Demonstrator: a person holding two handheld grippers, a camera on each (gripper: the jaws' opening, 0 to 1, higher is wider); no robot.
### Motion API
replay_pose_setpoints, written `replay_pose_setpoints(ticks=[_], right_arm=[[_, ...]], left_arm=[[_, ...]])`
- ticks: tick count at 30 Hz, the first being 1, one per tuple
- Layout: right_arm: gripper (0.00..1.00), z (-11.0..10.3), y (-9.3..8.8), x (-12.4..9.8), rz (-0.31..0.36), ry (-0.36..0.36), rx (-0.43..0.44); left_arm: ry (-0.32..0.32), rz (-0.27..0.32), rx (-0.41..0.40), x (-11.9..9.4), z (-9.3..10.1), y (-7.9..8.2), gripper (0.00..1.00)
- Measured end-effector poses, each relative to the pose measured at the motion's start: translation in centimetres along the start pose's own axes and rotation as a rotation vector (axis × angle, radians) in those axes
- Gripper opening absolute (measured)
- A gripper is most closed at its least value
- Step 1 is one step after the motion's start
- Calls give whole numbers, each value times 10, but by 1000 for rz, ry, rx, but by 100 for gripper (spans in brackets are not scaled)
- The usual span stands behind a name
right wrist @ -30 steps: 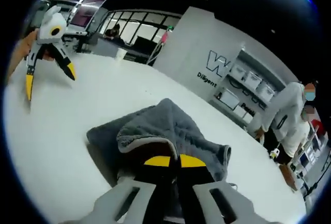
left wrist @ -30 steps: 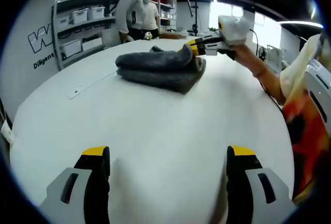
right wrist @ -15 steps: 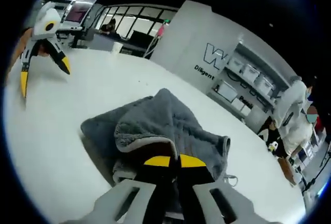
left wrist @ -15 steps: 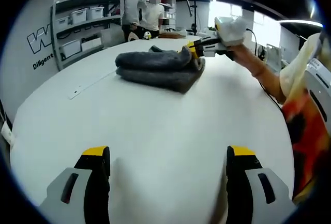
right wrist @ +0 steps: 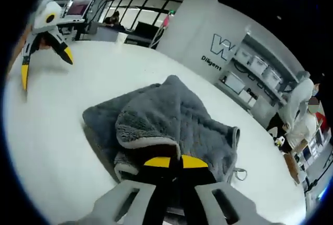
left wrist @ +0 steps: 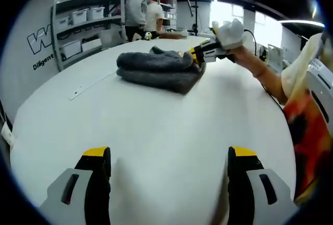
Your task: Open the folded towel by lifting each exposed corner and separating the folded layers until the towel lies flat within the target outline without major curled edges
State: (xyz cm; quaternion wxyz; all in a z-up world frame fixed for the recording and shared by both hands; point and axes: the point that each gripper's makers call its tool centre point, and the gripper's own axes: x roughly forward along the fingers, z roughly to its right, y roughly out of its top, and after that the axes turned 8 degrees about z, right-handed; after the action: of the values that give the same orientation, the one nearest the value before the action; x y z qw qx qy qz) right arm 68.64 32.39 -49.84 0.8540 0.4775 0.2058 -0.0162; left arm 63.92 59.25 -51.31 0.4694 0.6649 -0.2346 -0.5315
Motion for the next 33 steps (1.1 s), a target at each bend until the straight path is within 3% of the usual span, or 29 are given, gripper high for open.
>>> replay_pose_setpoints(ticks=[7, 9, 11, 15, 19, 29, 31, 33], right_arm=[[11, 5, -3, -1, -16, -23, -5], [21, 6, -3, -3, -23, -31, -4], [37, 8, 0, -3, -14, -38, 5], [47, 12, 7, -7, 14, -36, 22], [62, 14, 10, -11, 20, -30, 43], [85, -4, 14, -11, 36, 93, 75], [95, -19, 13, -10, 26, 151, 73], [97, -34, 16, -8, 35, 212, 71]], left_arm=[[-1, -1, 4, 0, 1, 1, 91], [-3, 8, 4, 0, 2, 3, 91], [-3, 7, 4, 0, 2, 3, 91], [0, 1, 1, 1, 1, 1, 91], [-3, 2, 1, 2, 2, 1, 91], [-8, -9, -3, 4, 3, -2, 90], [-6, -9, -2, 4, 2, -2, 90], [-6, -9, -2, 4, 2, -2, 90]])
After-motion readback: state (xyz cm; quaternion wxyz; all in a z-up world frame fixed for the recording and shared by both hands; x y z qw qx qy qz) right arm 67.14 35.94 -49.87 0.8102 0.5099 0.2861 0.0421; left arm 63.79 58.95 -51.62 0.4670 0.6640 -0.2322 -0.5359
